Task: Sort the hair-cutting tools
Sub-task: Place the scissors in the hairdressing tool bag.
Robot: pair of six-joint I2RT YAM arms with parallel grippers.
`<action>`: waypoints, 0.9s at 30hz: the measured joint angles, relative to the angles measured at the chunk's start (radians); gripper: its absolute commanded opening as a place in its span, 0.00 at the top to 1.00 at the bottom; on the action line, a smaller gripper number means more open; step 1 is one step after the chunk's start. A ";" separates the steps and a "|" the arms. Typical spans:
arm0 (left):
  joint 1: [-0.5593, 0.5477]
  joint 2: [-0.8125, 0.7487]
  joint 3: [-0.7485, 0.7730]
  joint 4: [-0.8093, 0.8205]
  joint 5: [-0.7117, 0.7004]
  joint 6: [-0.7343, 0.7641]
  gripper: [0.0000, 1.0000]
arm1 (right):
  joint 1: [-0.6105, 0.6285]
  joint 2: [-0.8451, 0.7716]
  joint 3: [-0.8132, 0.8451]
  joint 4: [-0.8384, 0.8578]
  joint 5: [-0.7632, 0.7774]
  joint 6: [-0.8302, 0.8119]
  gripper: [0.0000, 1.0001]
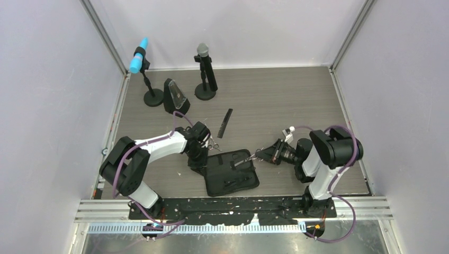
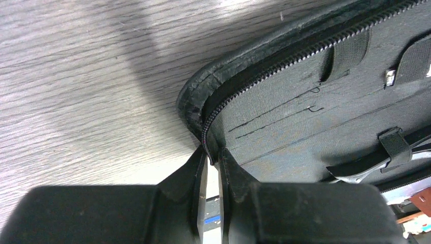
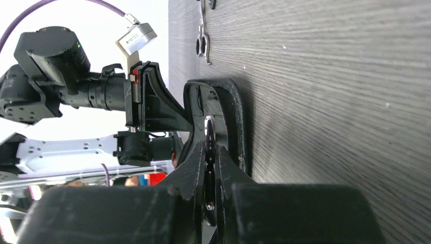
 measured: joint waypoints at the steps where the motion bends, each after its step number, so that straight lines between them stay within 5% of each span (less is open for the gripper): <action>1: 0.000 0.000 0.000 0.000 0.000 0.000 0.87 | 0.004 0.042 -0.003 0.036 0.000 0.027 0.95; 8: 0.000 -0.001 0.000 -0.001 0.000 0.000 0.87 | 0.101 0.096 0.002 0.136 0.031 0.095 0.91; 19: 0.000 -0.015 -0.011 0.013 -0.008 -0.017 0.88 | 0.161 0.104 -0.037 0.150 0.102 0.108 0.62; 27: 0.000 -0.024 -0.019 0.020 -0.014 -0.031 0.88 | 0.166 -0.105 -0.083 0.033 0.196 0.058 0.47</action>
